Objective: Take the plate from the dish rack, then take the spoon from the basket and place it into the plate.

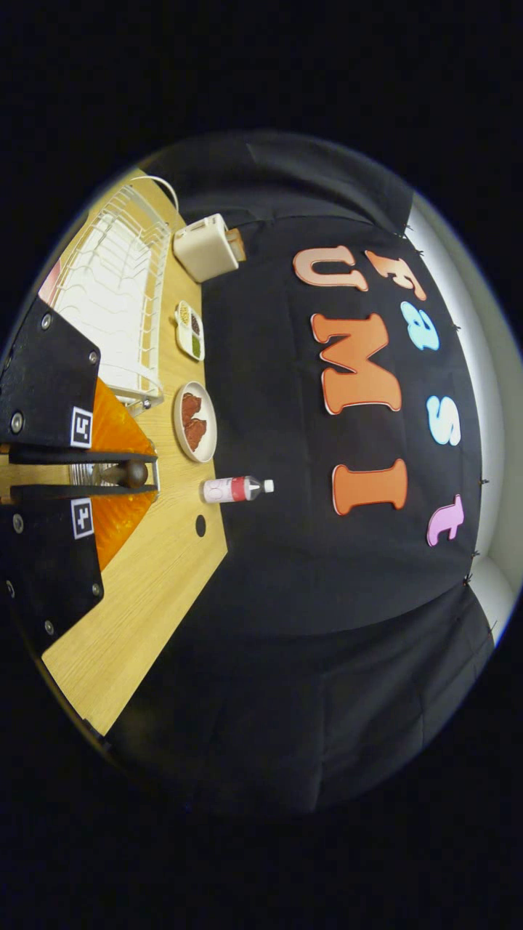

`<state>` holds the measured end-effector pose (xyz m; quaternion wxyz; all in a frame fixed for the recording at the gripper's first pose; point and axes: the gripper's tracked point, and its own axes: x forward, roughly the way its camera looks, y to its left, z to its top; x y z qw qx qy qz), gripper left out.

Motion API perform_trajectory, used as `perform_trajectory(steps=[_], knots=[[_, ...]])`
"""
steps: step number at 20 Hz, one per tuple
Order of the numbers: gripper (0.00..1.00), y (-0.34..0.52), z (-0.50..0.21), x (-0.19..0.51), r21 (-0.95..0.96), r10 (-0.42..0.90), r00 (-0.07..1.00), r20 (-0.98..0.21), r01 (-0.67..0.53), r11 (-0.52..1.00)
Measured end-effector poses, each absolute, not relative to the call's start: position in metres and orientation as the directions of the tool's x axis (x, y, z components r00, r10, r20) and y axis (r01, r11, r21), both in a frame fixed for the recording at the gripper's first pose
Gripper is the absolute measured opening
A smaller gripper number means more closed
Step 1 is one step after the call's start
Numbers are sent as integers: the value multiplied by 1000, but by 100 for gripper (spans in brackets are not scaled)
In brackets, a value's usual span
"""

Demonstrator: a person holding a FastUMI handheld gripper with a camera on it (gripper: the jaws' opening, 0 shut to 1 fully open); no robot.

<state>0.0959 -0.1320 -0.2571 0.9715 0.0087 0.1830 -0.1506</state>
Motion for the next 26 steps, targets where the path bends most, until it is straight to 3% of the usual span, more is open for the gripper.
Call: perform_trajectory(steps=[15, 26], knots=[[10, -81, -170, 49, -15, -199, 943, -267, 203, 979], [10, 17, -190, 0, -74, -29, 956, -291, 7, 997]])
